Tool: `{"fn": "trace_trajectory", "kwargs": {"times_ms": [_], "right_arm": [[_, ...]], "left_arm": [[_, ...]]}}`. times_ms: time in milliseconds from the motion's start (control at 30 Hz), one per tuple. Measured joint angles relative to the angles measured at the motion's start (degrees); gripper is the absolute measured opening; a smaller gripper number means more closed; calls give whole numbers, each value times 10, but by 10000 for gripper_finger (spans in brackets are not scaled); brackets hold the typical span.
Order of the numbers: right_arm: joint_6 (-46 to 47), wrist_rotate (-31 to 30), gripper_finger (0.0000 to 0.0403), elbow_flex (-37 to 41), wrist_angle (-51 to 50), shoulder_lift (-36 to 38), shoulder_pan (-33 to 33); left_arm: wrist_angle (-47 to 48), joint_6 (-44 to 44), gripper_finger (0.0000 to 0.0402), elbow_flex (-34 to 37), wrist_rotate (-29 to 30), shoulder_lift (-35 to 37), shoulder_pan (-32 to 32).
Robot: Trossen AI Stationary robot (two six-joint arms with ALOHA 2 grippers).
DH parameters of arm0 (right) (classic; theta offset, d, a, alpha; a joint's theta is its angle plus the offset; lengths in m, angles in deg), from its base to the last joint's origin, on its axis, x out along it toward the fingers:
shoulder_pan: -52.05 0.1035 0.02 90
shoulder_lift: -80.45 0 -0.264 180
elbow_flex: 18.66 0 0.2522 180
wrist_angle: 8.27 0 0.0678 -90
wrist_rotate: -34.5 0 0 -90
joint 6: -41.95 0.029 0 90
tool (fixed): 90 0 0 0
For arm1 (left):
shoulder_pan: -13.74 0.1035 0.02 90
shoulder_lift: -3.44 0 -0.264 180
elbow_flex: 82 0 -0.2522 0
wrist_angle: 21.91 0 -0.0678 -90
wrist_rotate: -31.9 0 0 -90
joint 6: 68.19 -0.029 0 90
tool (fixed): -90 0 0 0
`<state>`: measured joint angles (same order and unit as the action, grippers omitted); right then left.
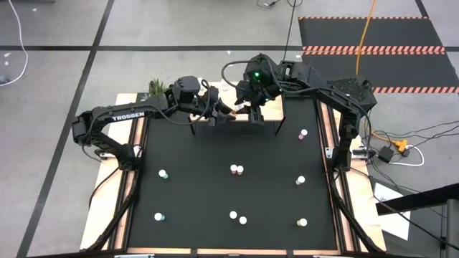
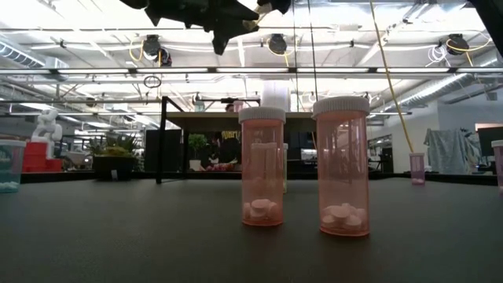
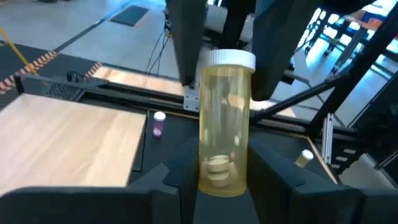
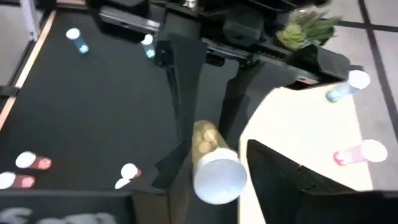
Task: Pick and place medicine bottles onto shelf by color
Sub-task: Put the middle yellow pill bottle on the shelf
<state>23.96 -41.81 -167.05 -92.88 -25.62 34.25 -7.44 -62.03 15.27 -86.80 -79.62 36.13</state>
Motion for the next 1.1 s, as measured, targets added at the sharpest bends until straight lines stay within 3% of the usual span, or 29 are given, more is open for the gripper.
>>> {"fn": "trace_trajectory", "kwargs": {"times_ms": [200, 333, 433, 567, 733, 833, 1100], "right_arm": [[44, 44, 210, 0, 49, 39, -38], [89, 92, 224, 49, 145, 89, -65], [153, 144, 226, 149, 308, 147, -81], [278, 154, 226, 337, 592, 212, -85], [423, 181, 226, 499, 890, 237, -85], [444, 180, 226, 530, 934, 237, -85], [408, 164, 226, 533, 936, 216, -84]], "left_arm": [[-57, 16, 102, 0, -1, 14, 16], [-123, 35, 107, 0, -2, 22, 25], [-166, 46, 114, 0, -2, 26, 29], [-216, 50, 116, 0, -3, 27, 29], [-238, 51, 116, 0, -4, 27, 29], [-235, 49, 117, 0, -4, 27, 29], [-230, 49, 117, 0, -4, 27, 29]]}}
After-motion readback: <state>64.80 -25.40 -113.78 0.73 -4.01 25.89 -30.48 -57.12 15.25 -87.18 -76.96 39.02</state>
